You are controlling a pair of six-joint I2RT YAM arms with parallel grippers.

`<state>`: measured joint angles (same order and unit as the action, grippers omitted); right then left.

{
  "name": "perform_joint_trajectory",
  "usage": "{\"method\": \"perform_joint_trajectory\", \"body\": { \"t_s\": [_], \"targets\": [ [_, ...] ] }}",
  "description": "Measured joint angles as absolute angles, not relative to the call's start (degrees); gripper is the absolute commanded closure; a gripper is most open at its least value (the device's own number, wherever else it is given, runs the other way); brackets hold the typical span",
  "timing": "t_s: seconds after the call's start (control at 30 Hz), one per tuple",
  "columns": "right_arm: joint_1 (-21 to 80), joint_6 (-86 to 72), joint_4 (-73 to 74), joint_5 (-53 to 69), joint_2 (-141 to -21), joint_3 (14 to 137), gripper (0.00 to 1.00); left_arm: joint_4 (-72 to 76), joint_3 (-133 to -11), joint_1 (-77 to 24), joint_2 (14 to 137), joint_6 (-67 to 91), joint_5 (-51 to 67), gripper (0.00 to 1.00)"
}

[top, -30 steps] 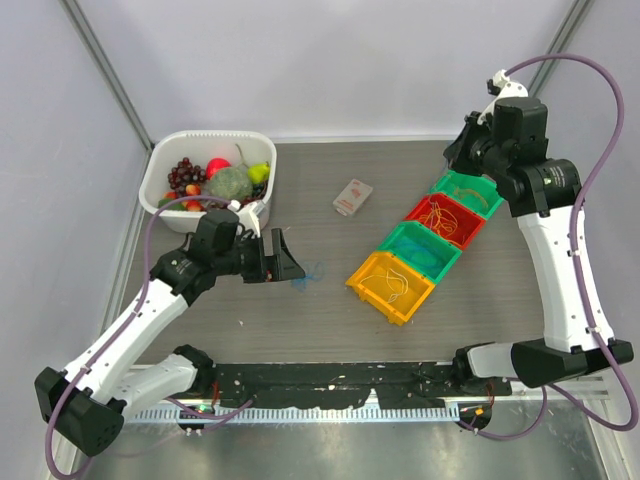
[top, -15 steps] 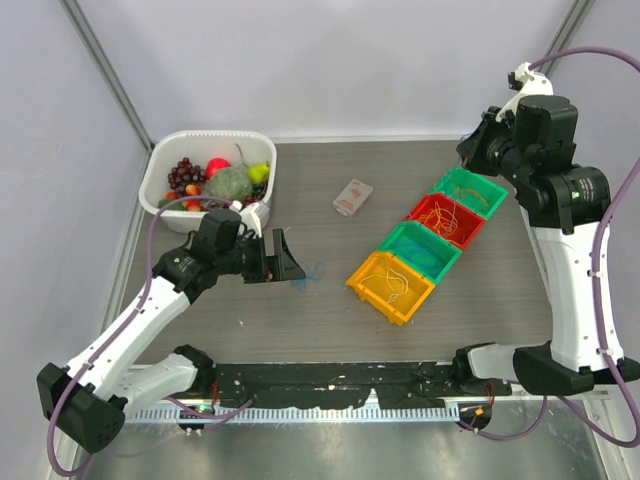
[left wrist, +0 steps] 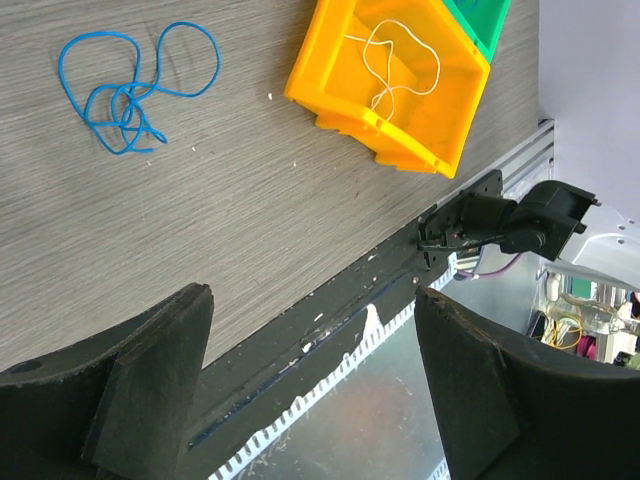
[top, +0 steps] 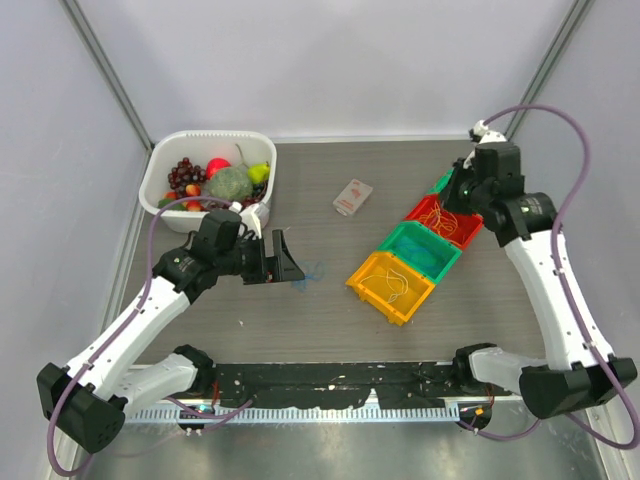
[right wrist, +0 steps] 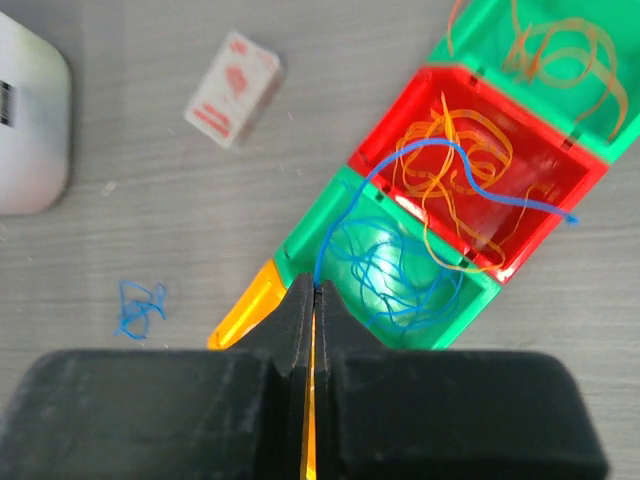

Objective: Untangle the cables

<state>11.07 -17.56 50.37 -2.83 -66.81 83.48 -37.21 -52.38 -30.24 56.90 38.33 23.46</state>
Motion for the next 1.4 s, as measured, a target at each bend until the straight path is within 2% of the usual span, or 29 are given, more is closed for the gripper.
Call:
{"method": "perform_joint_trajectory", "body": {
  "t_s": [0.37,0.57,0.83,0.9,1.0,1.2,1.27,1.4],
  "targets": [
    [11.1,-19.3,41.5,3.4,-74.0,60.9,0.99,-36.2,-50.7,-30.2,56.2,41.0,21.9,0.19],
    [11.1,-17.9,39.6,3.2,-80.3,58.8,0.99,-31.9,-45.7,-30.2,57.3,43.9,18.7,0.19],
    [11.4,-16.6,38.6,-1.4,-90.0,58.0,0.99,-28.9,-45.3,-29.5,68.0,46.2,16.9,0.22],
    [11.8,-16.6,38.6,-2.4,-92.1,58.0,0.91,-28.2,-45.3,-29.5,68.7,46.5,17.0,0.23],
    [13.1,-16.7,39.7,-3.9,-93.6,58.0,0.70,-27.3,-45.7,-29.3,69.2,47.3,17.3,0.22],
    [15.6,-17.0,45.5,-5.6,-86.6,64.3,0.39,-27.2,-45.9,-29.2,69.1,47.6,17.1,0.24],
    [18.8,-17.3,46.9,-8.1,-84.1,69.0,0.35,-27.4,-45.9,-29.2,68.7,47.7,16.9,0.27],
    [29.4,-18.8,46.7,-12.0,-82.5,75.4,0.34,-27.9,-45.3,-29.1,66.0,47.9,15.9,0.29]
  ]
}}
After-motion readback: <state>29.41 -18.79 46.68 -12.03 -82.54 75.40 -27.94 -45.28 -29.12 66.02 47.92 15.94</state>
